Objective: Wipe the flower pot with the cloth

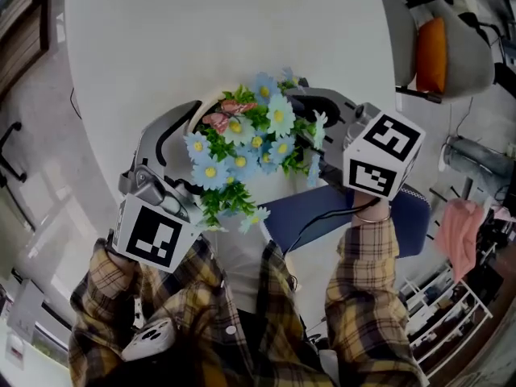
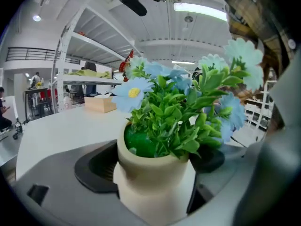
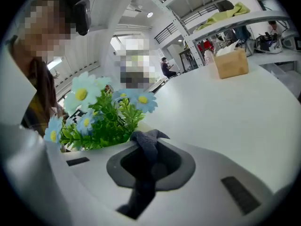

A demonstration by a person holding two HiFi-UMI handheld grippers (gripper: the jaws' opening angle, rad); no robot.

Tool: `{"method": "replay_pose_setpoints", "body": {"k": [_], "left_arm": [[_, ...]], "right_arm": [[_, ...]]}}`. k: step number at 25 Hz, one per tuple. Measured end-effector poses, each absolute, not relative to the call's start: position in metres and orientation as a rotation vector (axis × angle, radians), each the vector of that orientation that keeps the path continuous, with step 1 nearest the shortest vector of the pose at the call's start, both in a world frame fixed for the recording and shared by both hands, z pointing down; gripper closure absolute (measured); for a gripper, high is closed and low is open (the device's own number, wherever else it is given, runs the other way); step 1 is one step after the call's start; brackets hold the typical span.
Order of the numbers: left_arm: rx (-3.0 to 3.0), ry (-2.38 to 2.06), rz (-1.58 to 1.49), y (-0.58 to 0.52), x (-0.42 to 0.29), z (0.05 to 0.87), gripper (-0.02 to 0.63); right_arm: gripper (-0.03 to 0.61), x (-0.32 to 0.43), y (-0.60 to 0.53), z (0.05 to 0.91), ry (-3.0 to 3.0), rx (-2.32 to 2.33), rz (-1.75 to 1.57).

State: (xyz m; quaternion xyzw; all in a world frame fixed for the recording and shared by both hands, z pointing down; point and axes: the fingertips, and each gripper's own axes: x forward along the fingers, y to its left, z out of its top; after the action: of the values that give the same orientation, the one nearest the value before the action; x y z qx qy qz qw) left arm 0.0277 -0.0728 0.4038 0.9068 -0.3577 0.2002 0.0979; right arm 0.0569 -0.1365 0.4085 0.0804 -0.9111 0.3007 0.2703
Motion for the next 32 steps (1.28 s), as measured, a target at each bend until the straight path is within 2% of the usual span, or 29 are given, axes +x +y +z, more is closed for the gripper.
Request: {"method": "replay_pose_setpoints", "body": {"k": [20, 25, 32], "left_arm": [[2.998, 0.072, 0.794, -0.04, 0.037, 0.414, 0.14], [2.967, 0.065, 0.784, -0.041, 0.034, 0.417, 0.14], [2.923, -0.25, 0.753, -0.051, 0.013, 0.417, 0.14]], "right_arm": [[0.563, 0.012, -0.123, 0.409, -2.38, -0.348, 0.654], [0.563, 0.012, -0.121, 0.412, -2.369, -0.335, 0.659], [0.563, 0.027, -0.123, 0.411, -2.423, -0.124, 0.726]]}}
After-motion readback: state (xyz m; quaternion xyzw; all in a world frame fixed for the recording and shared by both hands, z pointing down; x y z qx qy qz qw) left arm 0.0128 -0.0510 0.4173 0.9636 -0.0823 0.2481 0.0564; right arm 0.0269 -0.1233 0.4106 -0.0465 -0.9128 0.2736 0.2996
